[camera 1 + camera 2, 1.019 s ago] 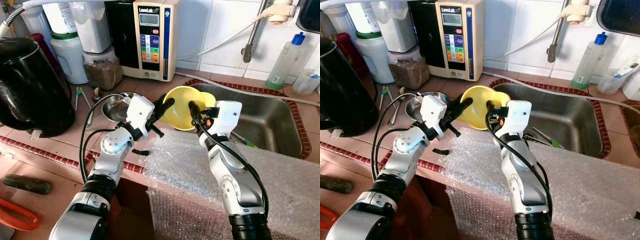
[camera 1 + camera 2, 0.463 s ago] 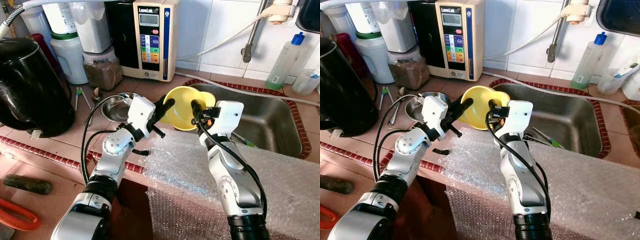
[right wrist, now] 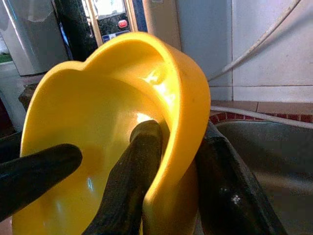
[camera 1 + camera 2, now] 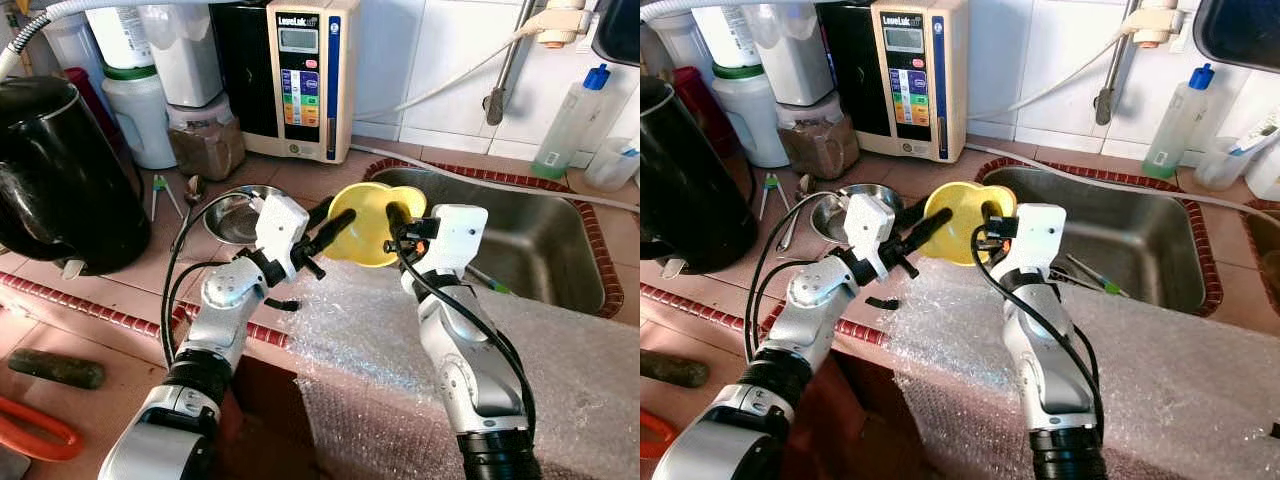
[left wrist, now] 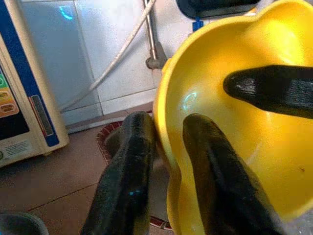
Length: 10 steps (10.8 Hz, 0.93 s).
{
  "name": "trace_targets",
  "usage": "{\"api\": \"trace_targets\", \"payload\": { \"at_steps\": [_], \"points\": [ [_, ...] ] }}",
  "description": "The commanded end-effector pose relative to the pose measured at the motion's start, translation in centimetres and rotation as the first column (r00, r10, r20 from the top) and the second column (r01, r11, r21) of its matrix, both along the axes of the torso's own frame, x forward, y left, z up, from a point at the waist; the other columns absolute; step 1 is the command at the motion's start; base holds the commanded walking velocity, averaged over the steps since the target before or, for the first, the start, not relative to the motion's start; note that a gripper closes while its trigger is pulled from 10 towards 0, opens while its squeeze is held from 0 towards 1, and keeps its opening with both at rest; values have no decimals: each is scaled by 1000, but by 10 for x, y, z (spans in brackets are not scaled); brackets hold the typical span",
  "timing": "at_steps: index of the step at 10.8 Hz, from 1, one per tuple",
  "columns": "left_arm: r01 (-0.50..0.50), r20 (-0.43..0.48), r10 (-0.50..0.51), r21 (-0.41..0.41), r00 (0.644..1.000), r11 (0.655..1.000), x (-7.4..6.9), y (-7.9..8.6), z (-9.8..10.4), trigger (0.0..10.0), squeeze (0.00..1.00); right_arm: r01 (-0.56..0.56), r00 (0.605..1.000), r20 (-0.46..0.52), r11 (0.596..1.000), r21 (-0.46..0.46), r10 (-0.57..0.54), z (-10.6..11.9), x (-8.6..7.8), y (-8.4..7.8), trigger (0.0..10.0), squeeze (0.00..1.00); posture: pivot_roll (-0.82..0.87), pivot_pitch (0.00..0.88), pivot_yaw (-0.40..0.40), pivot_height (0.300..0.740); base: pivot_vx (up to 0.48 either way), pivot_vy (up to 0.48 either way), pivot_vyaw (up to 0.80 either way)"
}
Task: Kitchen organization
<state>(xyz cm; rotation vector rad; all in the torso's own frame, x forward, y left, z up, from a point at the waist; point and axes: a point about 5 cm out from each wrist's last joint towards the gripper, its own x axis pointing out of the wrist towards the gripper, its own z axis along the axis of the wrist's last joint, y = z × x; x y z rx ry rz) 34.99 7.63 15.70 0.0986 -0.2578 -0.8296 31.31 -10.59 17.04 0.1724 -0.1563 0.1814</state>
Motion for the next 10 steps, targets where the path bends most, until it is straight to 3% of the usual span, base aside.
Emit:
{"api": "trace_targets", "payload": {
  "at_steps": [1, 2, 3, 6, 7, 8, 9, 10],
  "points": [
    [36, 24, -36, 9, 999, 999, -1, -4, 6, 10000, 1000, 5, 1000, -18, 1000, -19, -5, -4, 2, 0, 0, 0, -9, 0, 68, 740, 0, 0, 0],
    [19, 11, -19, 15, 1000, 1000, 0, 0, 3, 10000, 1000, 22, 1000, -8, 999, -42, -22, -4, 3, -4, 0, 0, -5, 0, 65, 740, 0, 0, 0],
    [7, -58, -8, -23, 998, 1000, 2, 3, -1, 10000, 1000, 31, 1000, -3, 998, -56, -31, -4, 3, -6, 0, 0, -5, 0, 65, 740, 0, 0, 0],
    [42, -189, -61, -106, 980, 994, 4, 15, -6, 10000, 1000, 85, 996, 30, 985, -147, -82, -2, 8, -22, 0, 0, 1, 0, 55, 740, 0, 0, 0],
    [74, -186, -85, -66, 979, 995, 2, 15, -6, 10000, 1000, 110, 994, 47, 974, -196, -103, -1, 10, -33, 0, 0, 2, 0, 52, 740, 0, 0, 0],
    [24, -110, -25, -16, 994, 1000, 4, 18, -1, 10000, 1000, 142, 990, 54, 962, -232, -133, 0, 12, -50, 0, 0, 4, 0, 50, 740, 0, 0, 0],
    [10, -67, -11, -25, 998, 1000, 5, 18, 6, 10000, 1000, 169, 986, 55, 952, -257, -160, 0, 13, -66, 0, 0, 5, 0, 50, 740, 0, 0, 0],
    [67, -94, -65, 17, 993, 998, 0, 15, 0, 10000, 1000, 197, 980, 57, 939, -282, -188, 1, 15, -85, 0, 0, 7, 0, 48, 740, 0, 0, 0]
  ]
}}
